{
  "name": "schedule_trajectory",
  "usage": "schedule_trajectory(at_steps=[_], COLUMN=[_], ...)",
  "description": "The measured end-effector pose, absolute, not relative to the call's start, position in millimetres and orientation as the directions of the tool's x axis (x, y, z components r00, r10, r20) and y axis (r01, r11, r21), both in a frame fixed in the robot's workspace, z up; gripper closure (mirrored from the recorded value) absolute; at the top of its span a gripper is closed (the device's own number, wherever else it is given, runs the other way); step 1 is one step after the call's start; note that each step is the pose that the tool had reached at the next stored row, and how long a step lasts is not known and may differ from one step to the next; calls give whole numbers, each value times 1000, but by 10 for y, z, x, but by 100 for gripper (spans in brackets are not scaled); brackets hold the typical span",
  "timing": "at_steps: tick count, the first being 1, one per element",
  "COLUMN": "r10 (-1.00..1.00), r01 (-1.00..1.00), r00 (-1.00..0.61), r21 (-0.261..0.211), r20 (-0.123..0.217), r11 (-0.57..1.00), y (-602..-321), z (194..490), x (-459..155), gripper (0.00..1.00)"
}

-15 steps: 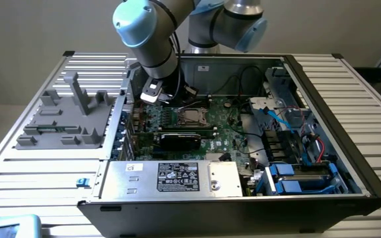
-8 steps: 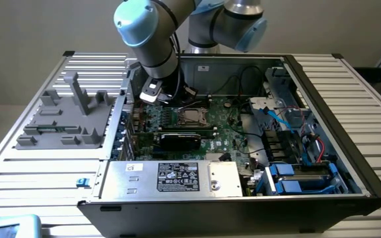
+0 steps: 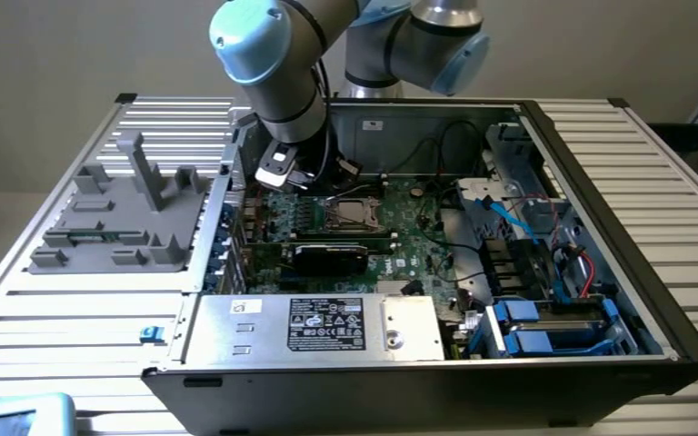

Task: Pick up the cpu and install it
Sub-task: 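Install the first cpu locking lever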

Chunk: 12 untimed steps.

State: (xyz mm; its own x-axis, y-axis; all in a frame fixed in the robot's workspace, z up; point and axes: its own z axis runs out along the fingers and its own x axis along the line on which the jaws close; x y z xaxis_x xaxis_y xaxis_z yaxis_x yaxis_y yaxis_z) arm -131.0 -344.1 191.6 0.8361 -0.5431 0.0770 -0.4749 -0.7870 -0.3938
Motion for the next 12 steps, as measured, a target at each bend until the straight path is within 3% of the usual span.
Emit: schedule_trajectory(at_steps=[12], r10=[-558], r01=[-489], r00=[826], r21=[-394], r20=[77], r11=[-779], y=[-3441], z=[1916], x=[-1240], gripper=[89])
